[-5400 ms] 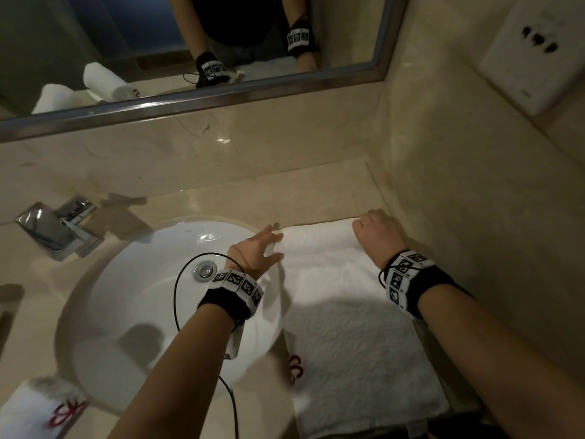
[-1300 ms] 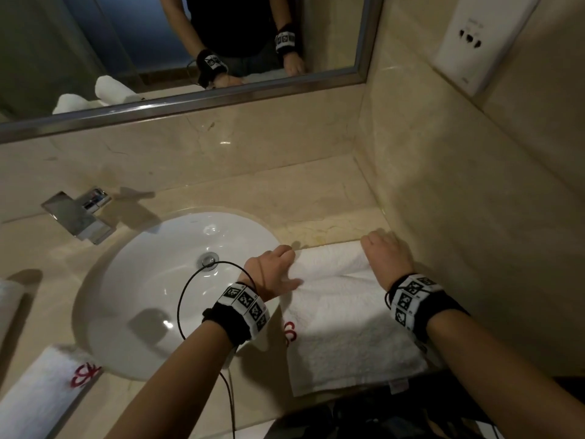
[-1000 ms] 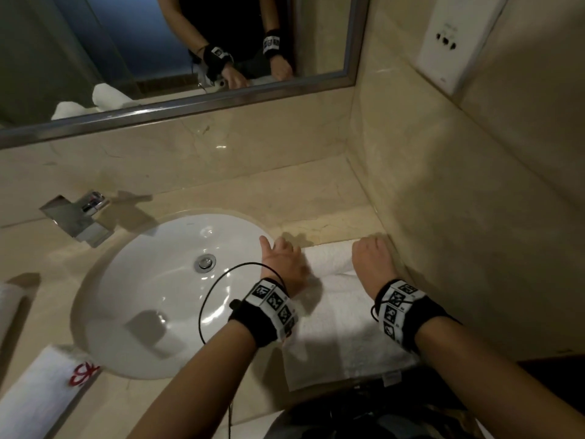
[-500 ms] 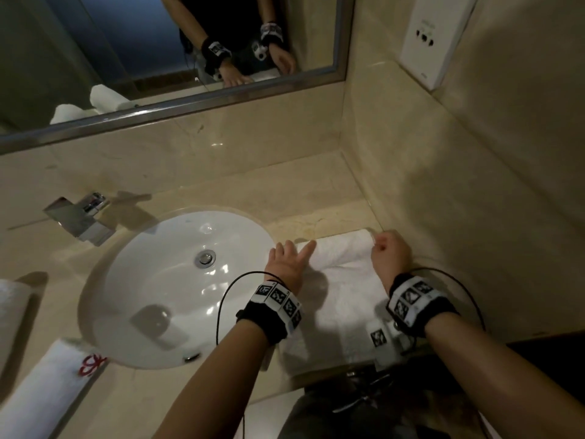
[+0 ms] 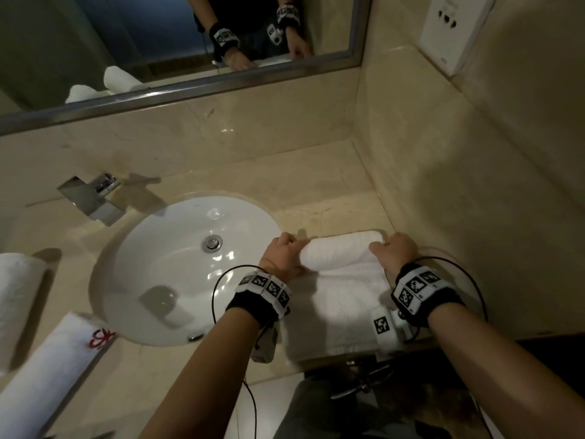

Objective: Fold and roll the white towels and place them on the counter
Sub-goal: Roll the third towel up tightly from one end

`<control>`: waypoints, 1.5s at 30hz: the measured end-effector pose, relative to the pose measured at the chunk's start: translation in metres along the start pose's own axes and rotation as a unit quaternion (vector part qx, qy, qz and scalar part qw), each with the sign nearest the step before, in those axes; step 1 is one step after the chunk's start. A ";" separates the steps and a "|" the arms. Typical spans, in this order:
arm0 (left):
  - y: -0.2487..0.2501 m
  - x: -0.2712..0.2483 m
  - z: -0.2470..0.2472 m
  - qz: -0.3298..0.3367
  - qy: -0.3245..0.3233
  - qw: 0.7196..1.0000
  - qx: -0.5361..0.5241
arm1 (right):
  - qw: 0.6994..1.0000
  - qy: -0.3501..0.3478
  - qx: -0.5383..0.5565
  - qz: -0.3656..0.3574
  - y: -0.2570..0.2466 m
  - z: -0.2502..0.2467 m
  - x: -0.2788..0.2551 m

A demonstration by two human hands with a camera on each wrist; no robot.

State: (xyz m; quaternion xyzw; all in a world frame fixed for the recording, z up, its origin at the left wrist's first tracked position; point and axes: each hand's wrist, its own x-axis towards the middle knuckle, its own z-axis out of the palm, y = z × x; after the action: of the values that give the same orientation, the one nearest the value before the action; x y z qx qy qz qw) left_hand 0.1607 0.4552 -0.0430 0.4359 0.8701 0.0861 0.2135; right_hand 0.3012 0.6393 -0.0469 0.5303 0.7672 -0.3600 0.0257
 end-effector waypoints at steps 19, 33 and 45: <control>0.004 -0.001 -0.001 -0.049 -0.061 0.996 0.049 | 0.979 0.076 0.154 -0.106 0.004 0.002 -0.011; 0.024 0.009 -0.003 -0.062 -0.097 0.990 0.085 | 0.994 -0.020 0.084 -0.060 -0.015 0.000 0.005; -0.011 -0.020 0.017 -0.276 0.175 0.848 -0.418 | 0.991 0.057 0.080 -0.090 -0.008 -0.003 -0.004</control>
State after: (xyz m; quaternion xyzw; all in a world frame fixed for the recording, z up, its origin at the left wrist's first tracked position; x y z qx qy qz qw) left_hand 0.1708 0.4315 -0.0562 0.0252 0.8592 0.4542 0.2343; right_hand 0.2971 0.6357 -0.0387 0.4789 0.7809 -0.3903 -0.0928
